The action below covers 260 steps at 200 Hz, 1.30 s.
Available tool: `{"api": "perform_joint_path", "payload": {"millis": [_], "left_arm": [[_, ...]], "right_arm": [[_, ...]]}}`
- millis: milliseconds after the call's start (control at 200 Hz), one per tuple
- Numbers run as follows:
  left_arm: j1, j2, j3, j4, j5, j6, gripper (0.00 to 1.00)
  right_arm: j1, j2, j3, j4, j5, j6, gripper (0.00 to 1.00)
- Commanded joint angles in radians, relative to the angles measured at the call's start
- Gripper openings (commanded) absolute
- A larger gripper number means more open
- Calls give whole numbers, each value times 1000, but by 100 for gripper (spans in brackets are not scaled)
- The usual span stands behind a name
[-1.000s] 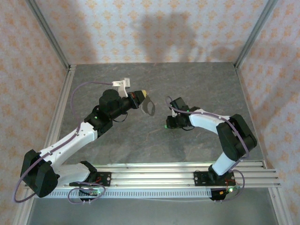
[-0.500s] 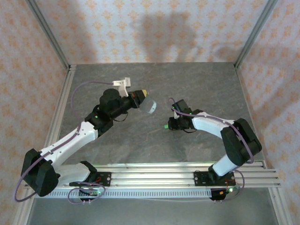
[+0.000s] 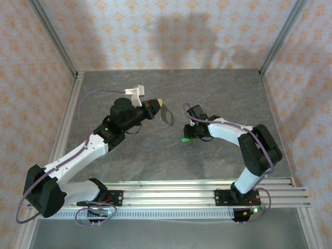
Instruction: Put the keys on the keyring
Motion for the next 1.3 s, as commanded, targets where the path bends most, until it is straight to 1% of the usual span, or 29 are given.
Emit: {"api": "perform_joint_path", "payload": {"millis": [0,145,430,686,786,871,991,1106,1176,1296], "left_arm": [[-13,-6,37,22,-19,28,0],[-13,-3,34,26,-19,27,0],[-14,6,27,46,-16,18,0],[-16,9,25,50,-17,16,0],[-18,10,24,51,-17,16,0],[-20,9,25,50,-19,16,0],[-22,10,26,52,-20,16,0],[-23,13,26,53,-20,16,0],[-23,13,28,53,-18,16,0],[-24,13,27,55,-20,16,0]], "right_arm": [[-14,22,27,-17,32,-14,37],[-17,23,12,-20,5,-14,34],[-17,-31,-57,4,-60,20,27],[-17,-69,-110,25,-65,42,20],[-17,-77,-119,25,-68,46,20],[-17,-86,-128,29,-70,49,17],[-17,-101,-139,28,-71,52,16],[-17,-117,-146,25,-73,54,13],[-17,-128,-149,20,-74,54,14],[-17,-152,-161,11,-69,51,25]]}}
